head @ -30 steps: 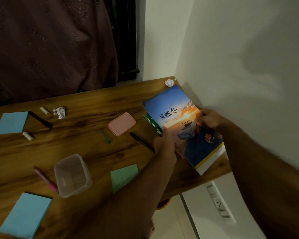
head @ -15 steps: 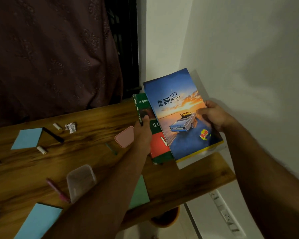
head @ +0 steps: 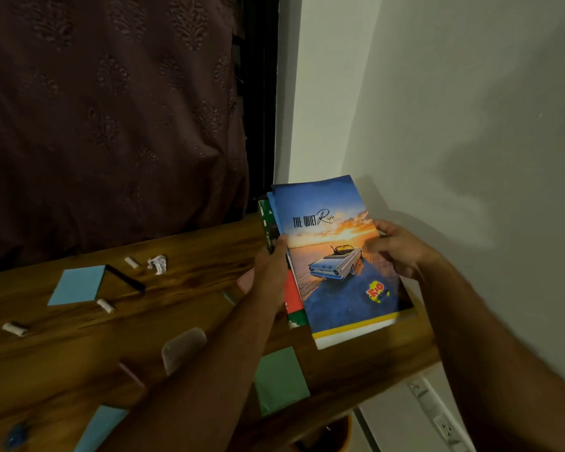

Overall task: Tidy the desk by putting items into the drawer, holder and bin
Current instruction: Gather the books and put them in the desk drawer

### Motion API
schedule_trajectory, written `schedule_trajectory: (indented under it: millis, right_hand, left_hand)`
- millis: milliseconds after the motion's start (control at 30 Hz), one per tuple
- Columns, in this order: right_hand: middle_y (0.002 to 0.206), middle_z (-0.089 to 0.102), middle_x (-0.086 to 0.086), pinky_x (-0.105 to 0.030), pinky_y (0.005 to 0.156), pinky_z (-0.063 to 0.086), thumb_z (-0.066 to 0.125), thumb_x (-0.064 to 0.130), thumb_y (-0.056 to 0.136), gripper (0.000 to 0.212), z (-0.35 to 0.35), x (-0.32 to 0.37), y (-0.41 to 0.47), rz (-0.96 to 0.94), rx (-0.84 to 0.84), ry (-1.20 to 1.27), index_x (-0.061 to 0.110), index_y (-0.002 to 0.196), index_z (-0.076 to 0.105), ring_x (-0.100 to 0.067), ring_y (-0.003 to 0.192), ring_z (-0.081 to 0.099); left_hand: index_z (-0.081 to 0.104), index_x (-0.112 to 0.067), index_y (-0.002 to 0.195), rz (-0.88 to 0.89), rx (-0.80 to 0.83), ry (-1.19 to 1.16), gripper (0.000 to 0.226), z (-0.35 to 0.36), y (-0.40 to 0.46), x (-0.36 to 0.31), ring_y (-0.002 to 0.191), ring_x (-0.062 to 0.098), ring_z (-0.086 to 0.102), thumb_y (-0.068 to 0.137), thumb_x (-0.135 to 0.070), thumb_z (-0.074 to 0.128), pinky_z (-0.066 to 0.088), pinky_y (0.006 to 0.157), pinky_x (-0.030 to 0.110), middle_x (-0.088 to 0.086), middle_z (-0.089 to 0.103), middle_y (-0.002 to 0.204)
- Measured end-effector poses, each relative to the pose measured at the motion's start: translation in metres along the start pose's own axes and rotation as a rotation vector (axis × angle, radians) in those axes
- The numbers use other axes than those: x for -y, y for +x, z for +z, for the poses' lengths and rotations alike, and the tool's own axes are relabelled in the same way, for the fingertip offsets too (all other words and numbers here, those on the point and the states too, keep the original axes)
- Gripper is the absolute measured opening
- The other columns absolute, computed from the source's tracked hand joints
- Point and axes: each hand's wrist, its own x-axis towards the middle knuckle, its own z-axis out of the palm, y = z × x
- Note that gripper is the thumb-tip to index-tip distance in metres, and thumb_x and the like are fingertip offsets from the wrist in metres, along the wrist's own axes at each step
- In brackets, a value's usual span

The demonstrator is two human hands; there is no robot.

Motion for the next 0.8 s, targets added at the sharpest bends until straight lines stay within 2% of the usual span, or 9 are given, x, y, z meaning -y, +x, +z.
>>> schedule_trajectory:
  millis: [67, 100, 167, 200, 300, 367, 467, 633, 800]
  right_hand:
    - [0.111, 0.069, -0.016, -0.043, 0.086, 0.055, 0.057, -0.01, 0.088, 0.039, 0.014, 0.003, -0.006, -0.005, -0.001, -0.008, 0.005, 0.124, 0.057, -0.033, 0.102, 0.066]
    - [0.109, 0.07, -0.01, -0.037, 0.082, 0.056, 0.057, -0.005, 0.091, 0.036, 0.023, 0.006, -0.01, -0.023, -0.008, -0.038, 0.006, 0.125, 0.056, -0.028, 0.1, 0.067]
    - [0.093, 0.073, 0.003, -0.022, 0.069, 0.054, 0.054, -0.005, 0.094, 0.032, 0.036, 0.008, -0.019, -0.059, -0.021, -0.089, 0.006, 0.124, 0.055, -0.014, 0.088, 0.069]
    - [0.088, 0.074, 0.006, -0.021, 0.067, 0.054, 0.052, -0.008, 0.093, 0.033, 0.04, 0.008, -0.022, -0.061, -0.024, -0.089, 0.005, 0.123, 0.055, -0.011, 0.084, 0.071]
    - [0.115, 0.071, -0.01, -0.042, 0.094, 0.053, 0.055, -0.014, 0.087, 0.044, 0.051, 0.005, -0.03, -0.034, -0.024, -0.068, 0.004, 0.127, 0.057, -0.027, 0.108, 0.067]
    - [0.12, 0.068, -0.015, -0.048, 0.1, 0.049, 0.056, -0.017, 0.085, 0.047, 0.059, 0.004, -0.037, -0.03, -0.052, -0.05, 0.005, 0.127, 0.058, -0.032, 0.113, 0.065]
    - [0.119, 0.068, -0.015, -0.043, 0.094, 0.052, 0.054, -0.019, 0.083, 0.049, 0.074, 0.006, -0.05, -0.024, -0.1, -0.025, 0.005, 0.126, 0.057, -0.031, 0.111, 0.065]
    - [0.112, 0.068, -0.015, -0.041, 0.088, 0.054, 0.056, -0.015, 0.084, 0.043, 0.096, 0.006, -0.073, -0.025, -0.185, -0.046, 0.009, 0.12, 0.058, -0.03, 0.1, 0.066]
    - [0.088, 0.063, -0.014, -0.03, 0.068, 0.05, 0.063, -0.006, 0.085, 0.021, 0.112, 0.007, -0.089, -0.054, -0.304, -0.088, 0.005, 0.103, 0.061, -0.025, 0.077, 0.059]
  left_hand:
    - [0.061, -0.022, 0.104, 0.016, 0.029, 0.02, 0.022, -0.009, 0.0, -0.003, 0.088, 0.029, 0.071, 0.098, -0.04, 0.05, 0.057, 0.085, 0.048, 0.007, 0.072, 0.096]
    - [0.061, -0.024, 0.101, 0.025, 0.038, 0.032, 0.02, -0.015, -0.001, -0.005, 0.091, 0.029, 0.07, 0.098, -0.04, 0.049, 0.056, 0.087, 0.048, 0.006, 0.072, 0.098]
    - [0.061, -0.026, 0.099, 0.037, 0.053, 0.04, 0.019, -0.024, -0.001, -0.009, 0.094, 0.028, 0.069, 0.099, -0.039, 0.047, 0.055, 0.088, 0.047, 0.005, 0.072, 0.101]
    - [0.062, -0.026, 0.098, 0.037, 0.058, 0.029, 0.019, -0.03, 0.0, -0.01, 0.094, 0.028, 0.07, 0.099, -0.038, 0.048, 0.055, 0.088, 0.047, 0.005, 0.072, 0.101]
    - [0.06, -0.022, 0.095, 0.007, 0.078, -0.006, 0.018, -0.046, 0.0, -0.017, 0.083, 0.026, 0.07, 0.099, -0.035, 0.048, 0.058, 0.074, 0.039, 0.006, 0.071, 0.09]
    - [0.059, -0.017, 0.102, -0.003, 0.099, -0.03, 0.021, -0.055, 0.0, -0.019, 0.075, 0.023, 0.069, 0.1, -0.035, 0.048, 0.054, 0.063, 0.03, 0.005, 0.07, 0.086]
    - [0.058, -0.013, 0.112, -0.011, 0.137, -0.039, 0.029, -0.066, -0.004, -0.019, 0.078, 0.025, 0.069, 0.1, -0.037, 0.048, 0.053, 0.065, 0.029, 0.008, 0.071, 0.092]
    - [0.056, -0.015, 0.112, -0.002, 0.193, -0.061, 0.026, -0.078, -0.01, -0.018, 0.074, 0.021, 0.068, 0.1, -0.036, 0.046, 0.052, 0.06, 0.027, 0.007, 0.069, 0.09]
    - [0.056, -0.013, 0.113, 0.01, 0.222, -0.04, 0.028, -0.082, -0.018, -0.018, 0.07, 0.018, 0.067, 0.101, -0.036, 0.045, 0.051, 0.06, 0.028, 0.003, 0.068, 0.082]
